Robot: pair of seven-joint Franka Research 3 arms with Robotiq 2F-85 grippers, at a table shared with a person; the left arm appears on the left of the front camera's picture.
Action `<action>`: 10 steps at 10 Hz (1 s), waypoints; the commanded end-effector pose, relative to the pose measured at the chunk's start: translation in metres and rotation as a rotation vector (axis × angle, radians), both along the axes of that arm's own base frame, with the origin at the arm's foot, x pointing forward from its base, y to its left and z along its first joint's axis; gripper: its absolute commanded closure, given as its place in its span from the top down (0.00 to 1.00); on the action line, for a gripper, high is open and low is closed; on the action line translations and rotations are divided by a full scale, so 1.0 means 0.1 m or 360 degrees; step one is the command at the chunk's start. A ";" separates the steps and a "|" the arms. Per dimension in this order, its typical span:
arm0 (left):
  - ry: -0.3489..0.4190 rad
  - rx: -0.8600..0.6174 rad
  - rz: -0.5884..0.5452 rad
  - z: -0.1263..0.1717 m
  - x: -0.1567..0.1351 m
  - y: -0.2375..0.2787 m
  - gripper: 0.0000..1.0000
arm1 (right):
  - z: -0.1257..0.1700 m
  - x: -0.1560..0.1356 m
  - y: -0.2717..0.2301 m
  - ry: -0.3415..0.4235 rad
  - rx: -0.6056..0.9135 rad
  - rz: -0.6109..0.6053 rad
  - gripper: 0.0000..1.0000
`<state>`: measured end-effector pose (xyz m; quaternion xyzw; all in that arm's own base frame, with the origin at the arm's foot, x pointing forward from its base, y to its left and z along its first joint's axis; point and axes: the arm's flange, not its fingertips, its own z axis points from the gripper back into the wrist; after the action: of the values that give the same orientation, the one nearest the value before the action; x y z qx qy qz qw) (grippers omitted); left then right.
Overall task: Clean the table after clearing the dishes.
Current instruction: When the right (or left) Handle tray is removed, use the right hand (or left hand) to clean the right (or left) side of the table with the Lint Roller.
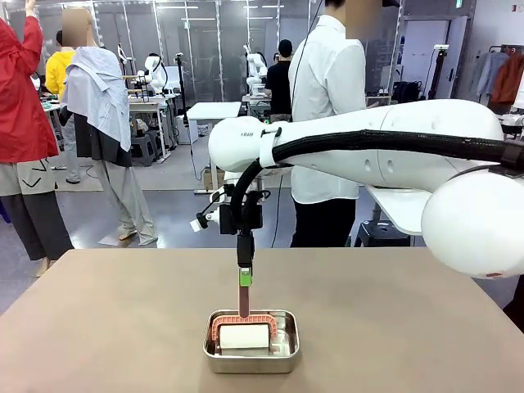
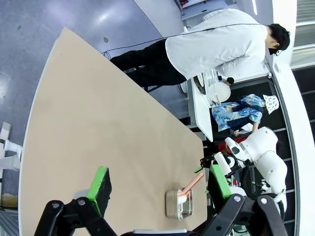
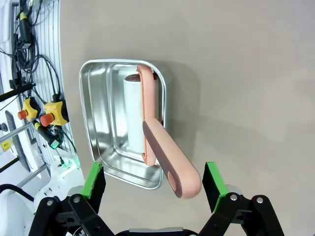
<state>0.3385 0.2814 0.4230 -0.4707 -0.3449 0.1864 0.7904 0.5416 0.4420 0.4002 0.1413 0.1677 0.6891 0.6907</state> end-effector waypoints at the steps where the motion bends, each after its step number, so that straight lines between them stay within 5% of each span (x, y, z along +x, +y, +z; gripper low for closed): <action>1: 0.0000 -0.0036 0.0007 0.04 -0.02 0.01 1.00 | 0.01 0.06 0.13 0.0046 -0.0035 -0.0003 1.00; 5: 0.0000 -0.0036 0.0007 0.04 -0.02 0.01 1.00 | -0.06 0.05 0.16 0.0031 0.0013 -0.0033 1.00; 6: 0.0000 -0.0036 0.0007 0.04 -0.02 0.01 1.00 | -0.08 0.06 0.18 0.0033 0.0011 -0.0027 0.64; 7: 0.0000 -0.0036 0.0007 0.04 -0.02 0.01 1.00 | -0.08 0.07 0.19 0.0024 0.0007 -0.0022 0.43; 8: 0.0000 -0.0036 0.0007 0.04 -0.02 0.01 1.00 | -0.07 0.07 0.20 0.0027 0.0003 -0.0020 0.06; 10: 0.0000 -0.0036 0.0007 0.04 -0.02 0.01 1.00 | -0.05 0.07 0.20 0.0048 0.0020 -0.0019 0.00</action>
<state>0.3385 0.2814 0.4230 -0.4707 -0.3449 0.1864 0.7904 0.5448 0.4509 0.3887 0.1508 0.1704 0.6902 0.6869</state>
